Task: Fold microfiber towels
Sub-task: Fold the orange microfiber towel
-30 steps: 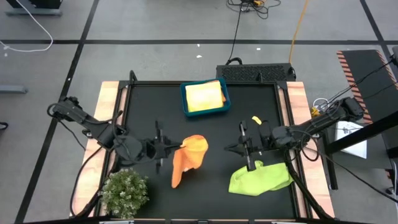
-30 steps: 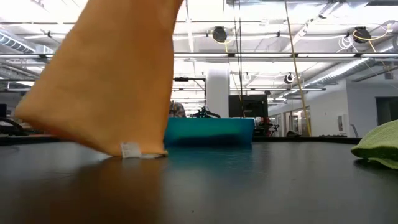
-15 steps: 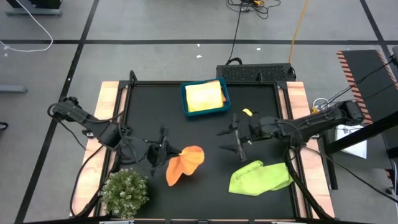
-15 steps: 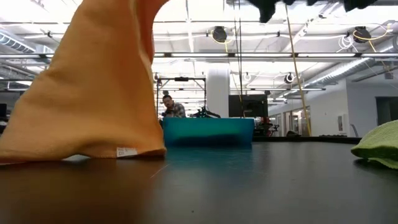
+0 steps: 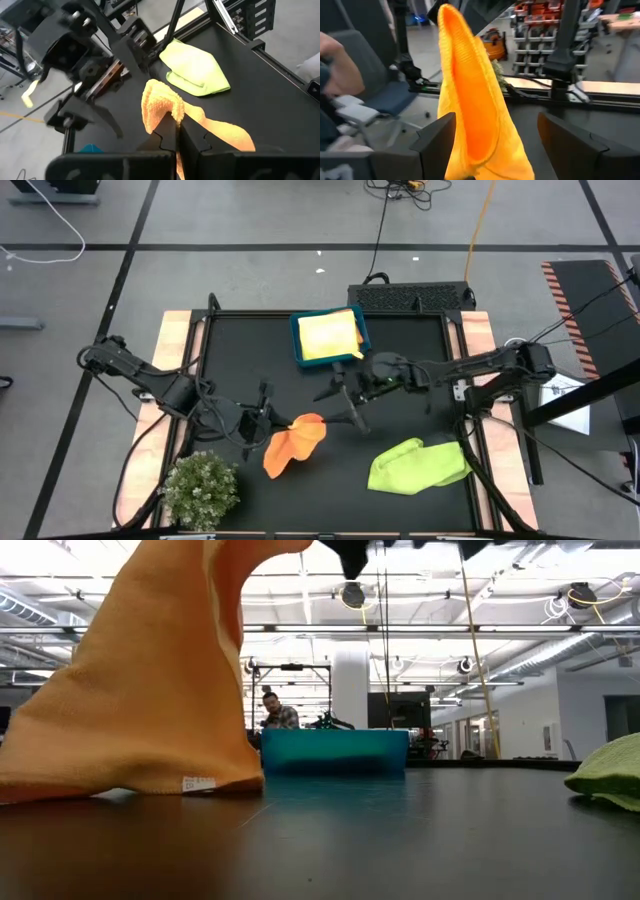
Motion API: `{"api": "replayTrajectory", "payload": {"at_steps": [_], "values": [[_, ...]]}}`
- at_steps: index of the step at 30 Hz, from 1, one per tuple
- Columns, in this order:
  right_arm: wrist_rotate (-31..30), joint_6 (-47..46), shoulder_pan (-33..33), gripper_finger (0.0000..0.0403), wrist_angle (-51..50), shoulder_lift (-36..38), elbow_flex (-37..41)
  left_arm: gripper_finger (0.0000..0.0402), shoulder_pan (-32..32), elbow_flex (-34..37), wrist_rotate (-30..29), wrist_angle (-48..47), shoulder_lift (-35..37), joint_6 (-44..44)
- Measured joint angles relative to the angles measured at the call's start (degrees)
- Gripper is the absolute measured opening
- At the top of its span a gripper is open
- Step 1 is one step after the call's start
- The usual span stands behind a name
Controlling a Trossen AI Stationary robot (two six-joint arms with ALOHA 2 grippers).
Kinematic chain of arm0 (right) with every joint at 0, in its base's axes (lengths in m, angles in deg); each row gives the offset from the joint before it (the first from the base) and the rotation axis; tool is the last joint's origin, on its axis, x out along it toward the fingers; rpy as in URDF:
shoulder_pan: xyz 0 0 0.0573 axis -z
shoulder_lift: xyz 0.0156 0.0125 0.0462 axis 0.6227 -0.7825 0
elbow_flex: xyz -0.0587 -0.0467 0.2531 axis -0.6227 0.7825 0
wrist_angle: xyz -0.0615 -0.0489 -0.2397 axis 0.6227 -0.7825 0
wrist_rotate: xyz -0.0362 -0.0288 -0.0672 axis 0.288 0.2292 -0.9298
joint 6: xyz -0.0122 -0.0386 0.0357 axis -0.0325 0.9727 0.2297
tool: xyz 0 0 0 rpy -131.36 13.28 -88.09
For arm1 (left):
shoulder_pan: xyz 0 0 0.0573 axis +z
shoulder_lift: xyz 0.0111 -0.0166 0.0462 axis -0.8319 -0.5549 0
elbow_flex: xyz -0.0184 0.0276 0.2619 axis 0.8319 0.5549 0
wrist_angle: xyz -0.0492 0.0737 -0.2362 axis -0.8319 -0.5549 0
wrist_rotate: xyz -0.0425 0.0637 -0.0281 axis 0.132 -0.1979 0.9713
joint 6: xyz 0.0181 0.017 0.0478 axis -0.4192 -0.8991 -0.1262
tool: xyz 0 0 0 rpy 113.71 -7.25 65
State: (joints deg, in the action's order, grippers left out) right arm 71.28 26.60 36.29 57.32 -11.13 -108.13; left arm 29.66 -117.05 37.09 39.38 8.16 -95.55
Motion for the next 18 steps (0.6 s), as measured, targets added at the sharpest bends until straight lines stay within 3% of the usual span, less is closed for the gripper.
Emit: {"api": "replayTrajectory", "payload": {"at_steps": [9,18], "values": [[10.3,-4.1,1.1,0.027,0.2,-9.3,-6.0,0.0004,0.0,0.0,-0.1,-0.4,0.0,0.0],[11.7,-5.0,0.4,0.0269,-0.5,-9.4,-6.0,0.0003,0.0,0.0,-2.1,-4.8,0.0,2.4]]}}
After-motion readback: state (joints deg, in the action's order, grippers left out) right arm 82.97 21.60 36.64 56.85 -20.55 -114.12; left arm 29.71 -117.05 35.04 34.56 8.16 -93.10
